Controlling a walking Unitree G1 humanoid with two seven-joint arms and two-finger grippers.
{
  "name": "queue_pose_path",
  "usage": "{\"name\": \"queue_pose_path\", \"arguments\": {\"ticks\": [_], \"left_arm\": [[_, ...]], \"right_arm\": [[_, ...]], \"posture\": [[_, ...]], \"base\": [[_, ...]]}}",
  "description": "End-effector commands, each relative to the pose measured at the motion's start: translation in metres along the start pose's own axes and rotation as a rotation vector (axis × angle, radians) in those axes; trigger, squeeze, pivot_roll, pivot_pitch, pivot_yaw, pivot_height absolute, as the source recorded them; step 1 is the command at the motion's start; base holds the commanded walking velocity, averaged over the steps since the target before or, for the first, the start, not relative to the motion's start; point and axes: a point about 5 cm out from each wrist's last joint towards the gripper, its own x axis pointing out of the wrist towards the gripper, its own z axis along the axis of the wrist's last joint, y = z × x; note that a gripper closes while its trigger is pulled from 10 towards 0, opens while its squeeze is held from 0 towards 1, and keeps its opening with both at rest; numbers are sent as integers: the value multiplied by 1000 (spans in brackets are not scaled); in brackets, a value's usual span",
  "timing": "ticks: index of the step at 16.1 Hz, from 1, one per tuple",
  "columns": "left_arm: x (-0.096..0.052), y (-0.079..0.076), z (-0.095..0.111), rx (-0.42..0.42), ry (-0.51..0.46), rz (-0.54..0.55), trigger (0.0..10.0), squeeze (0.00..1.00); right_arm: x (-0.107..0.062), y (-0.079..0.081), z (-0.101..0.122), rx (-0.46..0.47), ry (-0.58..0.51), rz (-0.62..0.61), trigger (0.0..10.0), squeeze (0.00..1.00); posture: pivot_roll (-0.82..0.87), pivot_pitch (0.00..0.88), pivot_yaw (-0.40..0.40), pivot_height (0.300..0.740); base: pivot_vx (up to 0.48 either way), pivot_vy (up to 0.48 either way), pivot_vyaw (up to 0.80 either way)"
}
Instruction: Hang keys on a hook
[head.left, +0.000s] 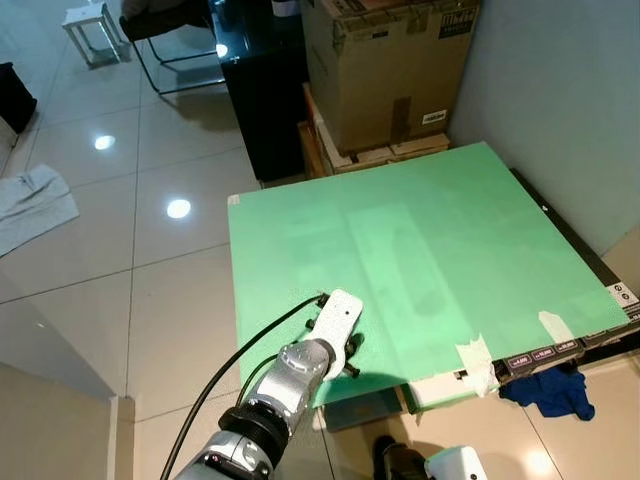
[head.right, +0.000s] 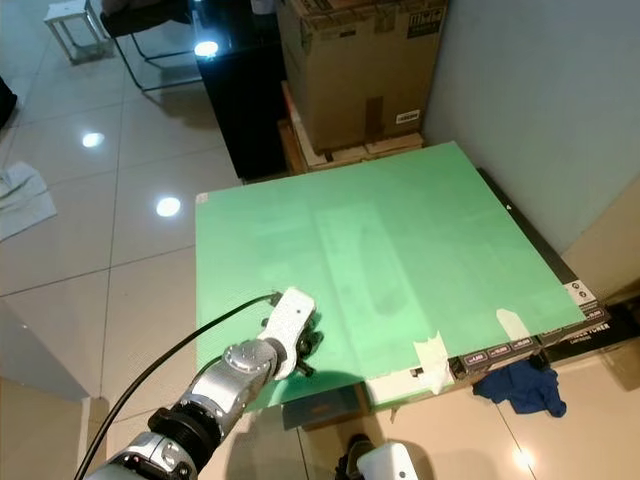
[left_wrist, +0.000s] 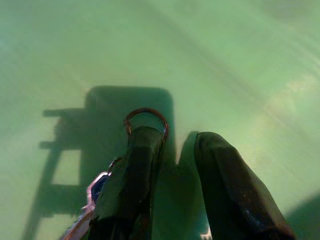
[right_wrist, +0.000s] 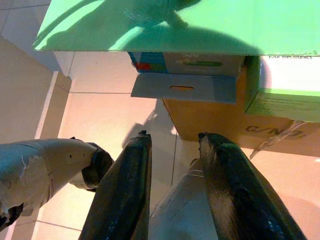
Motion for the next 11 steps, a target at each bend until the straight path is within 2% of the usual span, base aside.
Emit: {"name": "queue_pose_path", "arguments": {"ticks": [1, 2, 7, 11], "left_arm": [[2, -5, 1, 12, 2, 6, 9922, 0], [2, -2, 7, 28, -27, 28, 9529, 0], [1, 1, 22, 38, -82, 33, 10000, 0], [3, 12, 18, 46, -66, 93, 10000, 0]], "right_arm": [[-1, 4, 2, 6, 0, 7, 10000, 0], [-1, 4, 1, 6, 2, 6, 10000, 0], [0, 0, -9, 7, 18, 3, 10000, 0], [1, -2, -13, 4, 21, 5, 10000, 0]], "posture": [[-331, 214, 112, 740], [-332, 215, 112, 740], [-330, 215, 113, 740], [-328, 216, 109, 740]], "base": [[0, 0, 0], [0, 0, 0], [0, 0, 0], [0, 0, 0]]}}
